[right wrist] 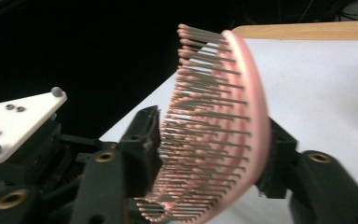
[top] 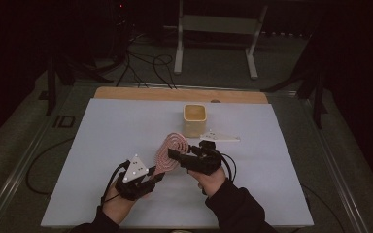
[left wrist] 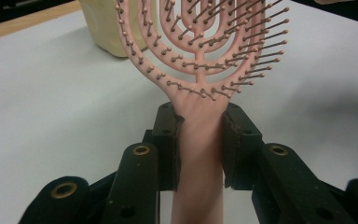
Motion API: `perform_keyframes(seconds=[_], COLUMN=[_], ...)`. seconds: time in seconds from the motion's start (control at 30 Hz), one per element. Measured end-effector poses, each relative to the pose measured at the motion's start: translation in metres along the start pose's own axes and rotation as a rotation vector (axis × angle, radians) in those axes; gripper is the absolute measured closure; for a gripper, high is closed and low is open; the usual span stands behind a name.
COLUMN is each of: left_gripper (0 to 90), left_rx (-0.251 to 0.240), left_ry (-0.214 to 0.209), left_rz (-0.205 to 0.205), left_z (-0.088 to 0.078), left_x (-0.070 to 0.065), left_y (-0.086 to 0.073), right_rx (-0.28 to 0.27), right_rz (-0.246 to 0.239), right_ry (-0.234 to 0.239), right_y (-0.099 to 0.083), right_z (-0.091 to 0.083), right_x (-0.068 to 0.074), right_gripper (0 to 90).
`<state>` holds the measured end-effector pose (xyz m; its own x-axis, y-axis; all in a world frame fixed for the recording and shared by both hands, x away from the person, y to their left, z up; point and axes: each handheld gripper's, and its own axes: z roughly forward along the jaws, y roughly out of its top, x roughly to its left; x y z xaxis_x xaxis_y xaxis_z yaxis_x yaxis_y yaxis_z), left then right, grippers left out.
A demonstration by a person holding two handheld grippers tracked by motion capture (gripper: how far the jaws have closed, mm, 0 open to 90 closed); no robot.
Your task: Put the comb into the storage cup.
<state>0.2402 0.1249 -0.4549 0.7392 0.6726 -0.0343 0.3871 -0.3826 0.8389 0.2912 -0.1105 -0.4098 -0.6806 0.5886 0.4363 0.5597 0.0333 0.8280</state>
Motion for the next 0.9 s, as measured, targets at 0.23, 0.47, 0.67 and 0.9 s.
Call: perform_keyframes(seconds=[0.23,0.47,0.67,0.9], left_gripper=[71.3,71.1,71.1,70.6], left_rx=[-0.007,0.022,0.023,0.017], left_ry=[-0.017,-0.033,-0.039,-0.065], left_rz=[0.018,0.015,0.011,-0.027], left_z=[0.0006,0.0051,0.0048,0.0045], left_x=[-0.0017,-0.0008,-0.0008,0.0009], left_y=[0.0001,-0.0019,-0.0009,-0.0011], right_rx=[0.020,0.035,0.023,0.005], right_rz=[-0.009,-0.016,0.000,-0.016], right_ry=[0.034,0.074,0.095,0.090], right_y=[-0.0007,-0.0011,-0.0014,0.0004], right_z=[0.0016,0.0029,0.0027,0.0032], right_x=[-0.0007,-0.0014,-0.0009,0.0033], right_gripper=[56.5,62.7,64.3,64.7])
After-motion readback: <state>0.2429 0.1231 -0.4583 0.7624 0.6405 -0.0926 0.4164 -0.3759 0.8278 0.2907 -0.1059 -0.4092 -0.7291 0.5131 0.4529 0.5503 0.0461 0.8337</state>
